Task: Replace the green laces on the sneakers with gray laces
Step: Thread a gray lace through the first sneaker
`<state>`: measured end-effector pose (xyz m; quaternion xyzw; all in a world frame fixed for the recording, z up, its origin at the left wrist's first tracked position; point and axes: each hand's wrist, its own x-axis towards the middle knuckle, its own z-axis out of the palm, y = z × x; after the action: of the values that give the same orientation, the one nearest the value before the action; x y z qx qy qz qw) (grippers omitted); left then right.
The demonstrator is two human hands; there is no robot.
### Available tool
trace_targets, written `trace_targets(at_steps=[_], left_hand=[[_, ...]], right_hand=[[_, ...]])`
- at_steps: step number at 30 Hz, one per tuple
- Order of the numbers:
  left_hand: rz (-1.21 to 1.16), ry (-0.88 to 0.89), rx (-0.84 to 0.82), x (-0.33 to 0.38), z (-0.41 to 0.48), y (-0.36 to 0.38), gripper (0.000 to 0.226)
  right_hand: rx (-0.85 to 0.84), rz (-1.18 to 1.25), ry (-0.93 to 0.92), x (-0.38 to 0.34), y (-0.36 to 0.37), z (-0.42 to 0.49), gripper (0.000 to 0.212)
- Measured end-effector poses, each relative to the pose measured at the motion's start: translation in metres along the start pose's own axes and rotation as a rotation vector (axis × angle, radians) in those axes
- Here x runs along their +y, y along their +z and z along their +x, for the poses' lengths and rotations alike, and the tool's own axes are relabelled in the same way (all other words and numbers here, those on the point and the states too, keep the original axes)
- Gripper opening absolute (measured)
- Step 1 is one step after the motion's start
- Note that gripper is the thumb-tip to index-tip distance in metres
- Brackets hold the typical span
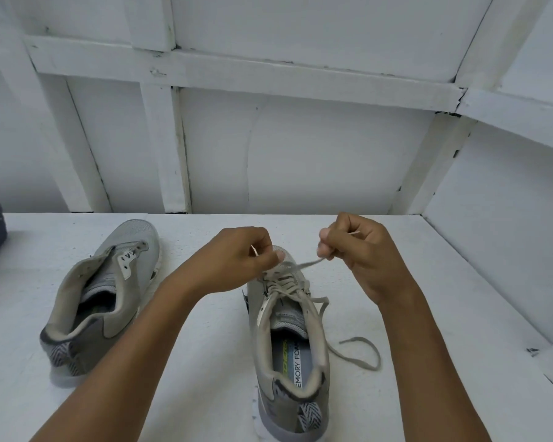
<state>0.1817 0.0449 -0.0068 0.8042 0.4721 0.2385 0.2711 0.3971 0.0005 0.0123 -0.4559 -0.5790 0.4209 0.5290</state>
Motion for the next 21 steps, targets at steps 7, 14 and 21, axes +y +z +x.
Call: trace_targets(at_steps=[7,14,21], left_hand=[[0.169,-0.101,-0.265,0.011,-0.018,-0.012,0.05],[-0.075,-0.176,-0.324,0.008,-0.026,-0.004,0.031],[-0.465,-0.205,-0.343,-0.011,-0.033,-0.001,0.029]], right_hand=[[-0.216,-0.247,0.066,-0.001,0.011,-0.005,0.019],[-0.282,-0.448,0.154,0.0,0.013,-0.007,0.013],[-0.253,-0.58,0.23,0.0,0.017,-0.014,0.013]])
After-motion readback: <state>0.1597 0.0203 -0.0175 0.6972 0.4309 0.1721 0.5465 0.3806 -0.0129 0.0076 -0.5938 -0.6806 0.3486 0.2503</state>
